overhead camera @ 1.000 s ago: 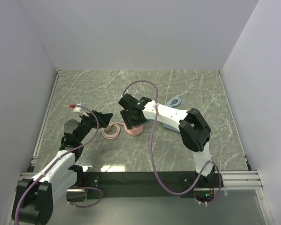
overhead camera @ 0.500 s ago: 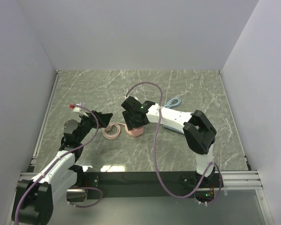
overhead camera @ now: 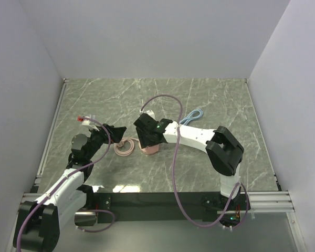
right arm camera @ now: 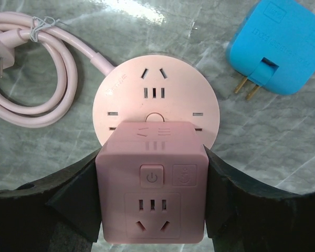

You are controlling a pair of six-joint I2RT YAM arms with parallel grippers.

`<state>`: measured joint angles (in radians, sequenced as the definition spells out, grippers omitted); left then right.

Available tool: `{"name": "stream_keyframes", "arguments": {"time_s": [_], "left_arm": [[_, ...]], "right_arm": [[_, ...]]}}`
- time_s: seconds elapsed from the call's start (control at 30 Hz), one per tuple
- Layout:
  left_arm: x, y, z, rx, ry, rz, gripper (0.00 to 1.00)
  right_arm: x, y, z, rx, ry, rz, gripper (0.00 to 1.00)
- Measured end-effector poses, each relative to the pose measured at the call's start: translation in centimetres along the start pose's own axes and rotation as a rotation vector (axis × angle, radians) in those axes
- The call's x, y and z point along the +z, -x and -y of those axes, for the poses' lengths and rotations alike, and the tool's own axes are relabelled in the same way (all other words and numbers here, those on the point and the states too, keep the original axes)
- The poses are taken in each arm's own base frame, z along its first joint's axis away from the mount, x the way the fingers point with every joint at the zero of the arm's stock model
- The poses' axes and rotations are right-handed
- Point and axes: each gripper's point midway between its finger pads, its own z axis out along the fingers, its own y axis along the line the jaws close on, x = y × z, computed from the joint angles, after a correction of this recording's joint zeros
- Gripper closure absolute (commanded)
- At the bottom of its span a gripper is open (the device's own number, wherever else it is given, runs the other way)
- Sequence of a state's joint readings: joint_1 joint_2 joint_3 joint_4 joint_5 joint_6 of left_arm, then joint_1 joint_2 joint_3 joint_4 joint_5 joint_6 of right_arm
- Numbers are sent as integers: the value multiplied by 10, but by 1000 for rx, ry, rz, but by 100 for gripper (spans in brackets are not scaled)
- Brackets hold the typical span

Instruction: Insert the plug

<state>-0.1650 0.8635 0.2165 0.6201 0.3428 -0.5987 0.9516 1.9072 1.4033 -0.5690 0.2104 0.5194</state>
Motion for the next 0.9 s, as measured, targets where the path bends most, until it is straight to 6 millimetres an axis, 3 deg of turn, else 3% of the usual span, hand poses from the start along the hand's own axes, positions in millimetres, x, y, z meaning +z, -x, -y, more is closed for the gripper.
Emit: {"name": "stream_keyframes", "arguments": {"time_s": [0.33,0.9], "left_arm": [[0,0,0,0,0,0,4],[0,-1,-1,-2,3,-5,4]], "right_arm": [[5,-8,-12,25,-21,64,100],[13,-19,-16,46,-66,152,100]]}}
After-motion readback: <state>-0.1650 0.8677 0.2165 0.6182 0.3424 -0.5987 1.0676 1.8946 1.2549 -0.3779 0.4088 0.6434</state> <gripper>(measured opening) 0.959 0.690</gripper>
